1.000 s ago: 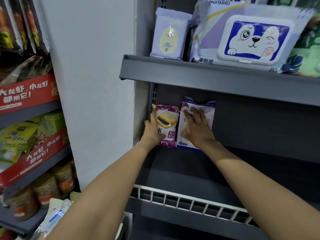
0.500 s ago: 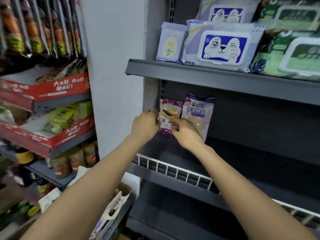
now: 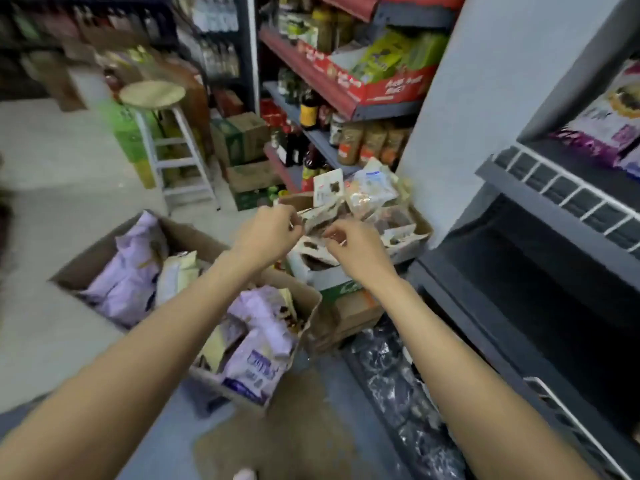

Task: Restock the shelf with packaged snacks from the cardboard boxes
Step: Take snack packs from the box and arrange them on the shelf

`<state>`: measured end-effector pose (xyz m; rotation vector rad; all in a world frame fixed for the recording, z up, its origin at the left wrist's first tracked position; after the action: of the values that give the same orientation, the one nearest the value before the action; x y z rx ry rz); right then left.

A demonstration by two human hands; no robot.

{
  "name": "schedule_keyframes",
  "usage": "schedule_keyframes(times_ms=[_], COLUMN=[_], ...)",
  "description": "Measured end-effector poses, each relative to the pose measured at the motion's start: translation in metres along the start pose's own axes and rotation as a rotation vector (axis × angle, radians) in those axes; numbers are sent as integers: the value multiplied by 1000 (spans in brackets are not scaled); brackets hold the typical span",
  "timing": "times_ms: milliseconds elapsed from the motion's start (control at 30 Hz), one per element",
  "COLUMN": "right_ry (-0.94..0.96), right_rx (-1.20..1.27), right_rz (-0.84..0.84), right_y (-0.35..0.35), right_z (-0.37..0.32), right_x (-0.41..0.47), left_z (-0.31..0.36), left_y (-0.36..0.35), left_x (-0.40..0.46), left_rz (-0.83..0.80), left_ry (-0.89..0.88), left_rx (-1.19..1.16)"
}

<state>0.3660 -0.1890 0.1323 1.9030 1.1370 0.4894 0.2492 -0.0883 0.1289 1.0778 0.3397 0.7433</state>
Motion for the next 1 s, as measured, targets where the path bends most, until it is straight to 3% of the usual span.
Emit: schedule_keyframes(times_ms=[200, 300, 500, 633, 733, 833, 933, 1000], right_ry=[-67, -123, -388, -427, -495, -535, -532, -500], right_rx=[-95, -179, -155, -334, -191, 150, 489, 577], right_rz=[-293, -324, -310, -294, -186, -79, -51, -40], right_y=[-167, -228, -285, -288, -274, -253, -231, -212], right_z=[-25, -17, 10, 23, 32, 37, 27, 16], right_x=[6, 11, 19, 28, 34, 34, 28, 25], left_z=[-145, -196, -253, -258, -251, -250, -246, -238], left_y=[-30, -55, -98, -118, -128, -133, -117, -94], left_x=[-77, -90, -72, -58, -48, -38, -28, -19], left_rz=[-120, -236, -372, -513, -549, -507, -373, -234], left_ry=[228, 256, 192, -101, -258, -303, -286, -264], left_rx=[77, 17, -17, -17, 191, 240, 227, 173])
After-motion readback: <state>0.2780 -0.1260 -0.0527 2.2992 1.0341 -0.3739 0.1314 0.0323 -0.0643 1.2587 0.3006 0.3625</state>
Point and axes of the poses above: each hand's wrist, its own x-axis towards the middle knuckle, its own y-axis out of the back of the hand, z = x × y, the point moved 2 cm from there along x, towards the middle knuckle, and after that the axes turned 9 degrees about -y, right-handed, at the moved point
